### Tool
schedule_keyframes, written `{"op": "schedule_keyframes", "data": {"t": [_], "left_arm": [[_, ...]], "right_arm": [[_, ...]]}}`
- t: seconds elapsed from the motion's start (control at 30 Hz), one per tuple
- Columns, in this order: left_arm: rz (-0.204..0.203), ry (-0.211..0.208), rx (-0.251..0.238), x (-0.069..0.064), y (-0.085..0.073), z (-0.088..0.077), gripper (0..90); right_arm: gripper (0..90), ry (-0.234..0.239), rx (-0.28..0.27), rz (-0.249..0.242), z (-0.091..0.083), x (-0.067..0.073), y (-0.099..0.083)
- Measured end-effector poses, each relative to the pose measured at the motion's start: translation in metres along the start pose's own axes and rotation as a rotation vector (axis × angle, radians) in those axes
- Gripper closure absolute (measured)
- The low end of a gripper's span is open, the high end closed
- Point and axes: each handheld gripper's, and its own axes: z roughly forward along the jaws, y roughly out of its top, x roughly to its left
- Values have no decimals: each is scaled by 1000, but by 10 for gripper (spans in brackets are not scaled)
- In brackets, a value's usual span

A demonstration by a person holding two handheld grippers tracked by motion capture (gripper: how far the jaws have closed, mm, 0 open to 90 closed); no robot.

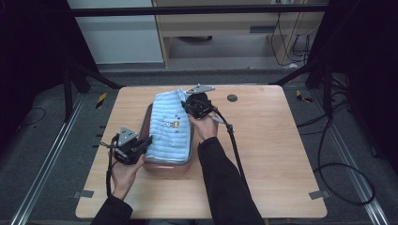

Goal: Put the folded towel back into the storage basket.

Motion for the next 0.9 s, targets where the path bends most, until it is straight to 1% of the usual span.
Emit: {"op": "schedule_keyframes", "data": {"t": [0.1, 0.3, 0.47, 0.63, 0.67, 0.7, 0.8, 0.83, 0.87, 0.9], "left_arm": [[2, 7, 14, 0, -3, 1, 860], [3, 6, 40, -1, -9, 7, 860], [-2, 9, 54, -1, -12, 7, 860], [-20, 8, 69, 0, -15, 9, 859], [-35, 3, 81, -1, -16, 9, 858], [-19, 13, 79, 1, -16, 10, 856], [-18, 26, 93, 2, -17, 11, 852], [-20, 27, 104, 3, -18, 12, 850], [-24, 30, 120, 3, -18, 13, 842], [-29, 30, 124, 4, -19, 14, 828]], "right_arm": [[839, 1, 10, 1, 2, 1, -4], [837, -1, 31, 6, 8, 1, -12], [836, -1, 46, 7, 12, 1, -17], [833, -2, 61, 9, 16, 2, -22], [826, -2, 71, 9, 17, 2, -25], [822, -4, 78, 5, 19, 1, -26], [810, 0, 100, 4, 22, 1, -30], [800, 4, 109, 7, 23, 1, -31], [786, 2, 116, 0, 24, 1, -32], [771, 3, 121, -1, 25, 2, -33]]}}
